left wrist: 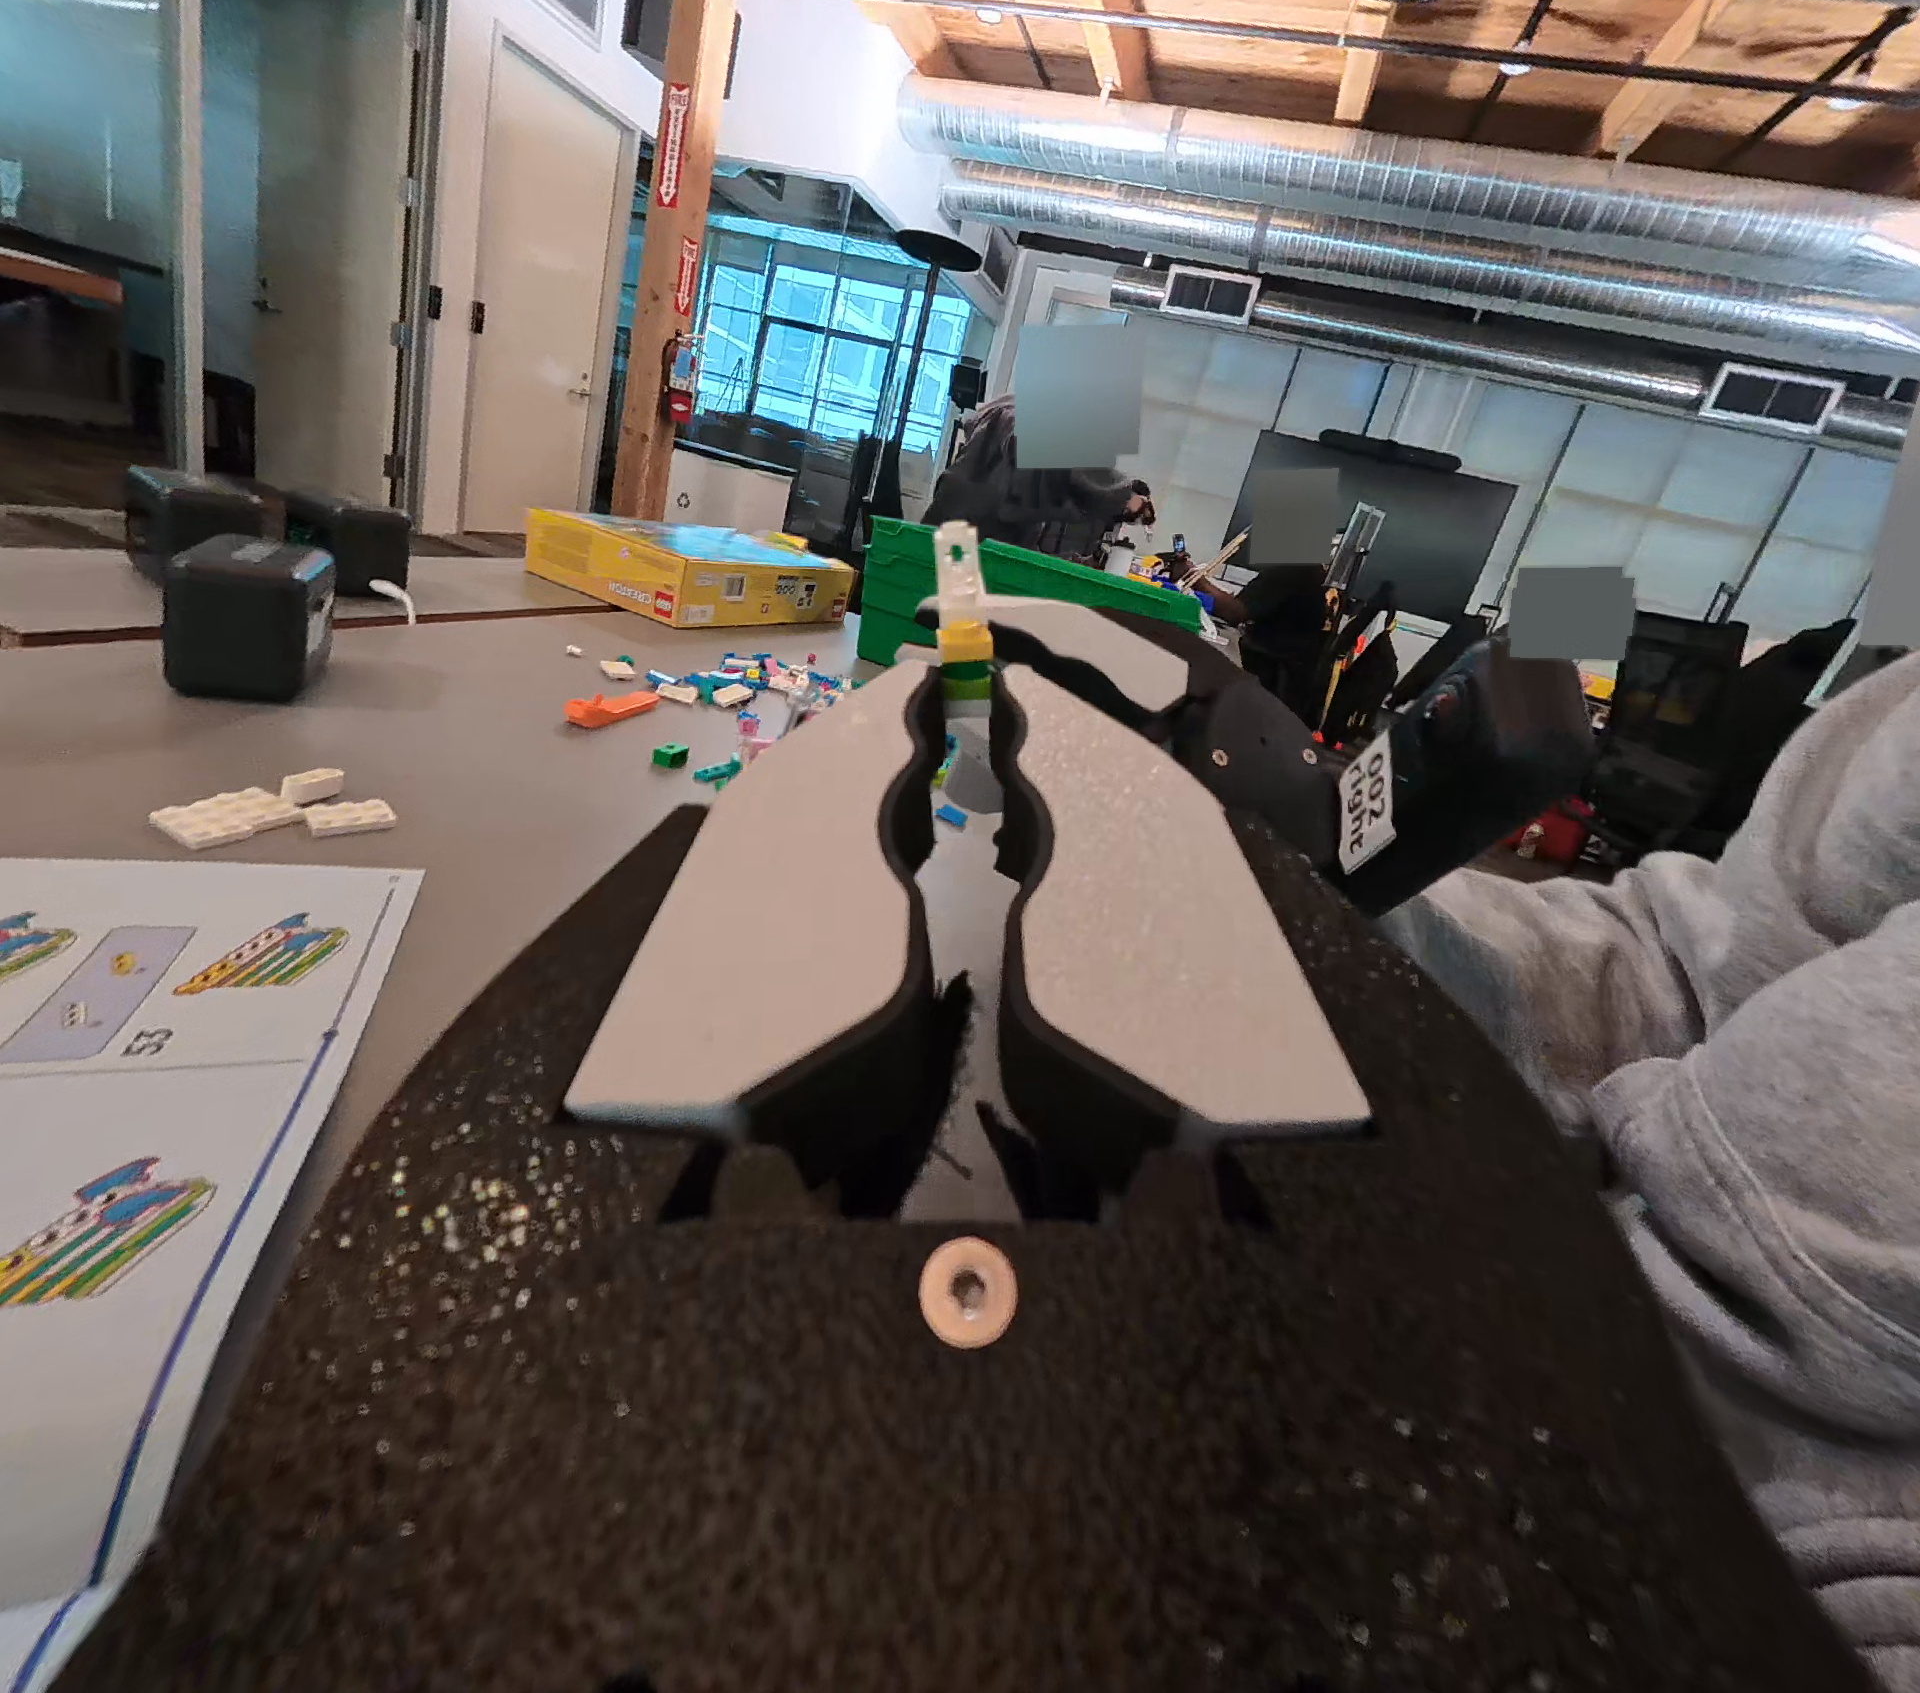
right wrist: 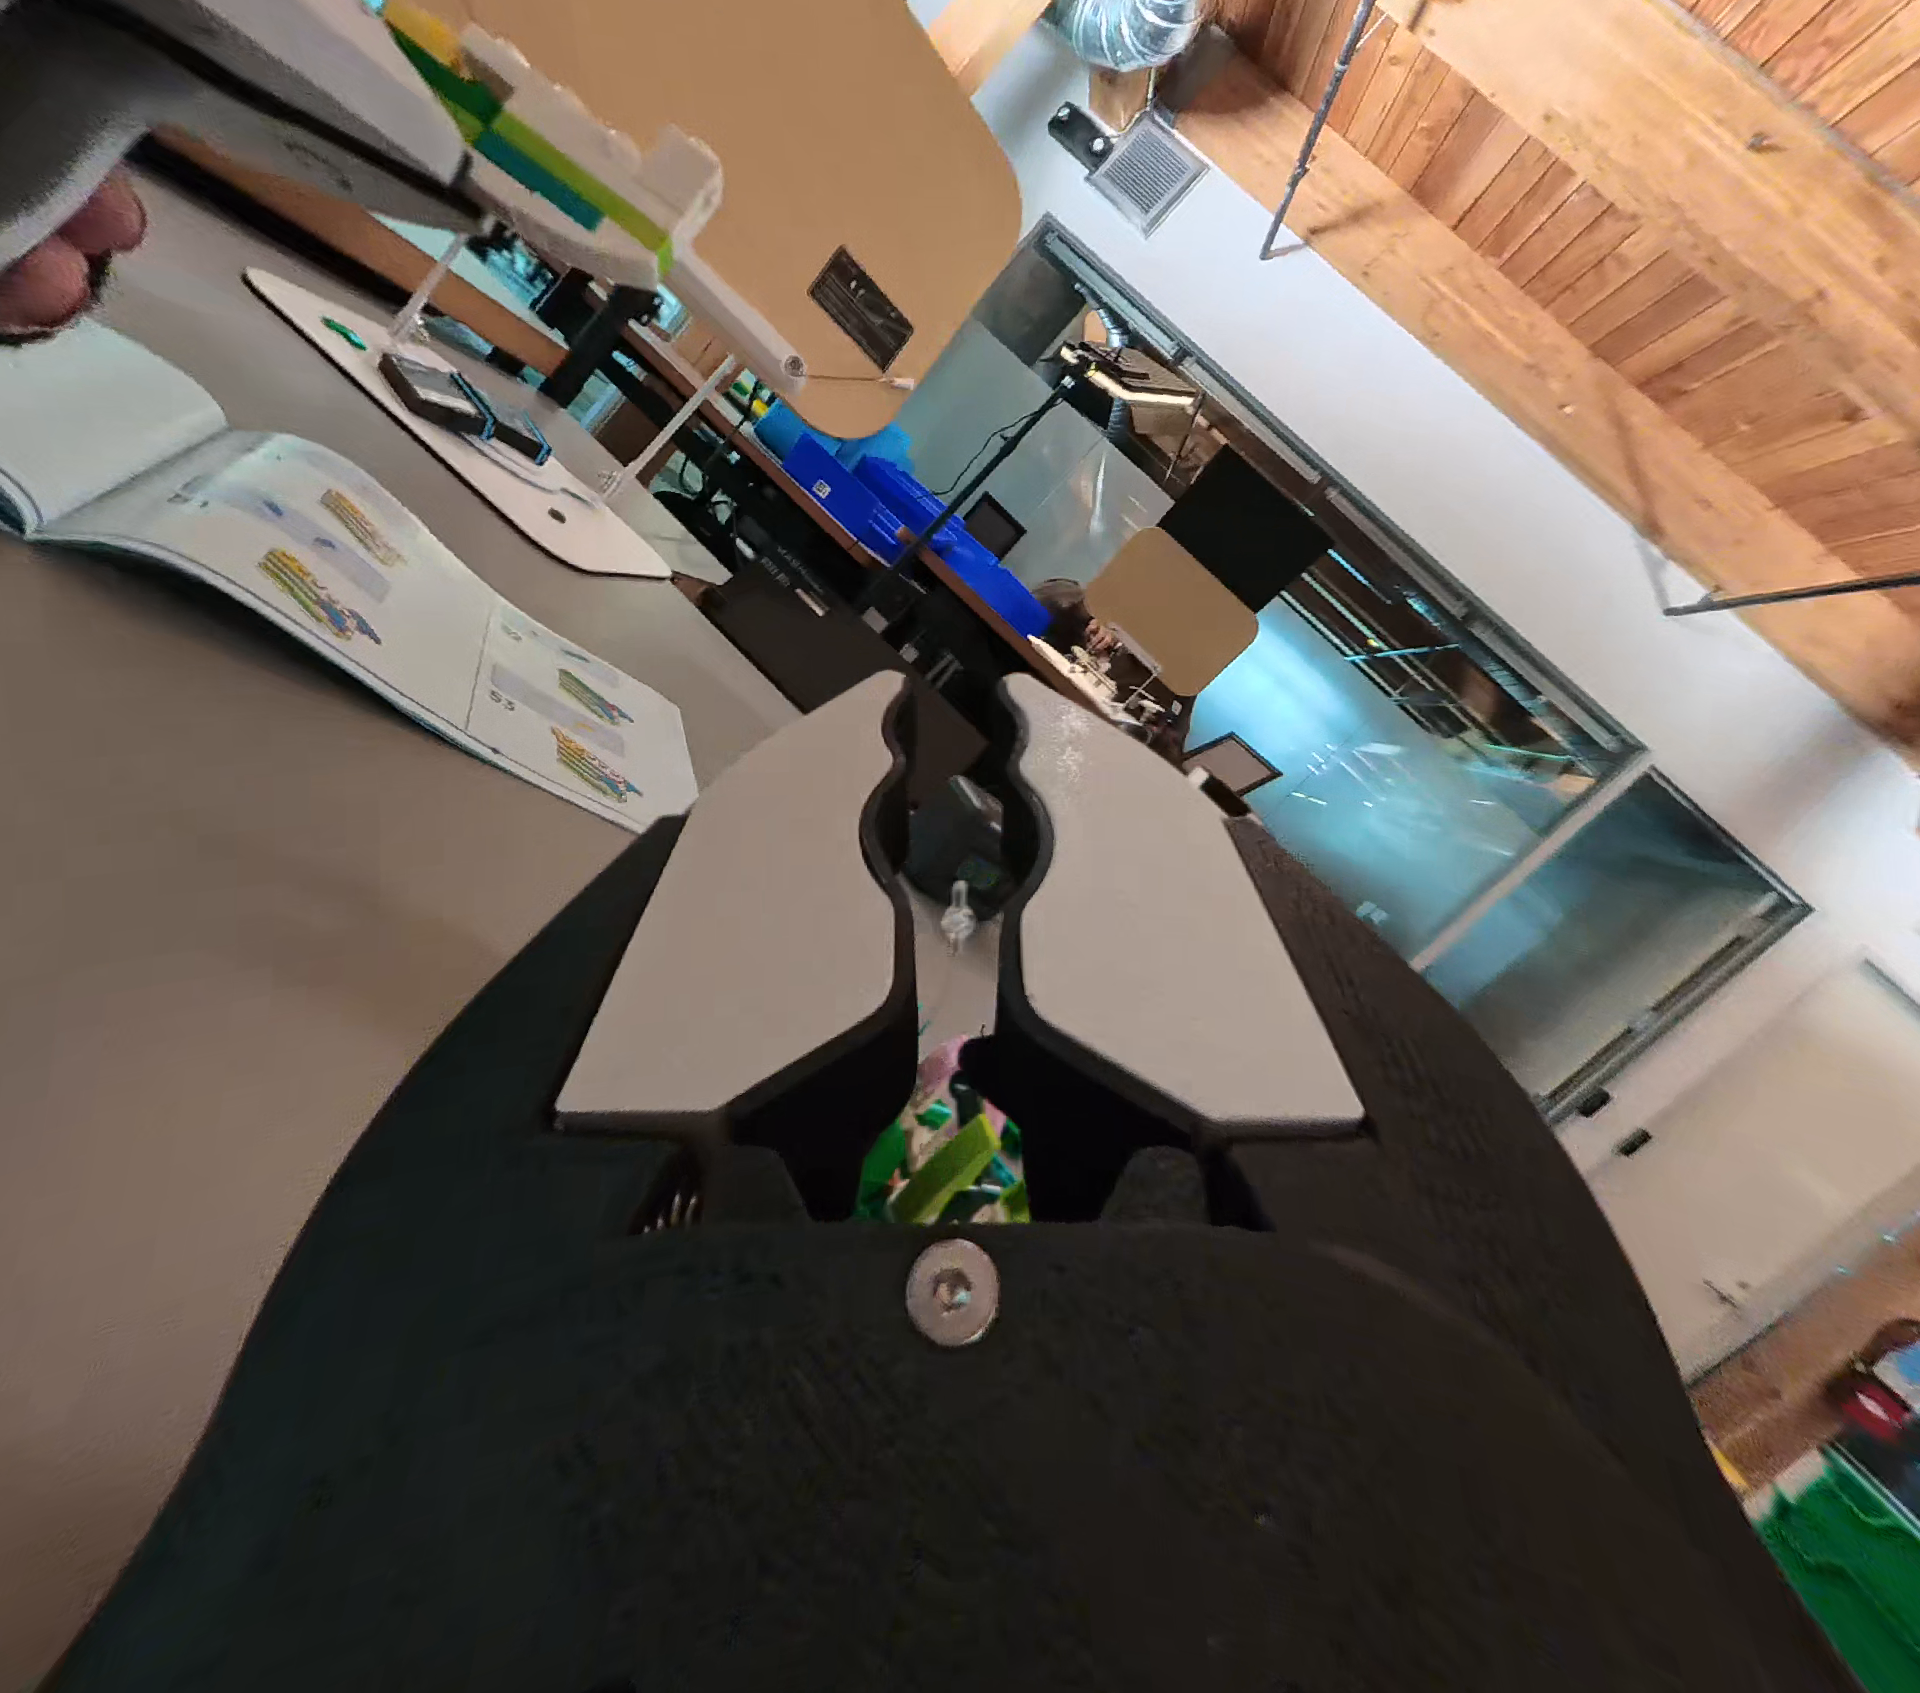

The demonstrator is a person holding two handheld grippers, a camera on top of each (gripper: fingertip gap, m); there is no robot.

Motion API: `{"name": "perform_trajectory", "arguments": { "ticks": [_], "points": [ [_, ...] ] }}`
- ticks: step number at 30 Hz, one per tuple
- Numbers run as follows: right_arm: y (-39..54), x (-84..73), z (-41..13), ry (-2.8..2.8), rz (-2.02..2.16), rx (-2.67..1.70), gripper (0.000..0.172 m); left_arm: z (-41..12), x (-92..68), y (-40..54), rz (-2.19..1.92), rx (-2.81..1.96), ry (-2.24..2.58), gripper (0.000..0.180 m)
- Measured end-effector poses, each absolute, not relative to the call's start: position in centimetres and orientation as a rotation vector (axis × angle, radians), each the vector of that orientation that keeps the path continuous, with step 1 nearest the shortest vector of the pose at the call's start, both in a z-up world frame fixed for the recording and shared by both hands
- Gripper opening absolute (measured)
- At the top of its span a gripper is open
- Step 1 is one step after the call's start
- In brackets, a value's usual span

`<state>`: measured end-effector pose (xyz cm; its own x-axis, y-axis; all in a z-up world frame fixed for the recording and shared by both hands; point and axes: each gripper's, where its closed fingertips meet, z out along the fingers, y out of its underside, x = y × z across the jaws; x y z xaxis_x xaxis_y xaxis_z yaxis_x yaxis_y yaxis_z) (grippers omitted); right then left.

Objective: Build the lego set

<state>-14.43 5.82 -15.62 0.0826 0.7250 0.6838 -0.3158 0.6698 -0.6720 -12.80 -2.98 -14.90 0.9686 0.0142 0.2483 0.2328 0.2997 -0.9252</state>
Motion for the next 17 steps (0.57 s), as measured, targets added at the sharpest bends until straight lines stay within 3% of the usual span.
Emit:
{"name": "perform_trajectory", "arguments": {
  "ticks": [5,17],
  "points": [
    [5.5,-15.3,-17.5,-1.348,0.789,-0.398,0.001,-15.5,-13.1,-2.9,-0.159,-1.292,-0.230,0.007],
    [5.6,-15.7,-18.2,-1.369,0.756,-0.409,0.000,-16.0,-12.1,-2.2,-0.153,-1.337,-0.173,0.007]
  ]
}}
